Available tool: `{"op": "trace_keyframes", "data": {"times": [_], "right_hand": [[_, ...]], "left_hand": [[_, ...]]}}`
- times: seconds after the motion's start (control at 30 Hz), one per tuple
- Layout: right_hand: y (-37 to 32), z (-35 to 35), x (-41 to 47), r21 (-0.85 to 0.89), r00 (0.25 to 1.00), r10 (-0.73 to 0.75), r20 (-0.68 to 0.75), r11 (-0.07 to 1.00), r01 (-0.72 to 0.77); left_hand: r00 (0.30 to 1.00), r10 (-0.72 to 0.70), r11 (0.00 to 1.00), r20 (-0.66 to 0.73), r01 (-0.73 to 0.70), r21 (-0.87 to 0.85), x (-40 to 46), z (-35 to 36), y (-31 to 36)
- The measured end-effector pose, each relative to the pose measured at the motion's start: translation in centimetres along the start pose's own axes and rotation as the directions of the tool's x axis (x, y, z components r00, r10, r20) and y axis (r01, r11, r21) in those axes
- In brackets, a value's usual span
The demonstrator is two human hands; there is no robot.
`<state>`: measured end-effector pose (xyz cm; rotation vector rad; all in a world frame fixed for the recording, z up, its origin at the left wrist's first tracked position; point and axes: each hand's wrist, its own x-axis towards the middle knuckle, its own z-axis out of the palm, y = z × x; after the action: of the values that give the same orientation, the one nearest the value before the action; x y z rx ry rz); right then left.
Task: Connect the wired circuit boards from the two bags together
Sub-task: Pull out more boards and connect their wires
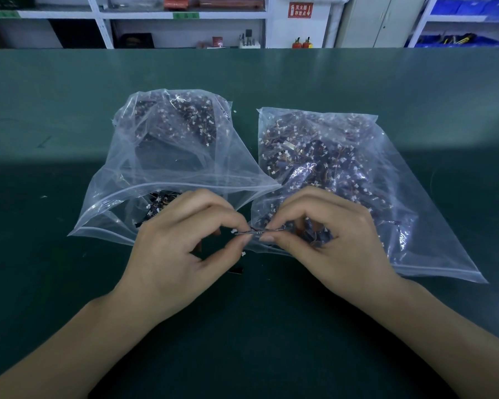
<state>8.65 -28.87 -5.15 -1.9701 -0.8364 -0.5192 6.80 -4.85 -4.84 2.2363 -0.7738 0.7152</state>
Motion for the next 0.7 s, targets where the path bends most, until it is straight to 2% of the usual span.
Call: {"op": "trace_keyframes", "data": {"times": [0.7], "right_hand": [[-0.11,0.04,-0.08,-0.023,0.998,0.05,0.046,0.999,-0.049]], "left_hand": [[1.0,-0.01,1.0,0.026,0.011,-0.014,-0.14,0.15,0.02]]}}
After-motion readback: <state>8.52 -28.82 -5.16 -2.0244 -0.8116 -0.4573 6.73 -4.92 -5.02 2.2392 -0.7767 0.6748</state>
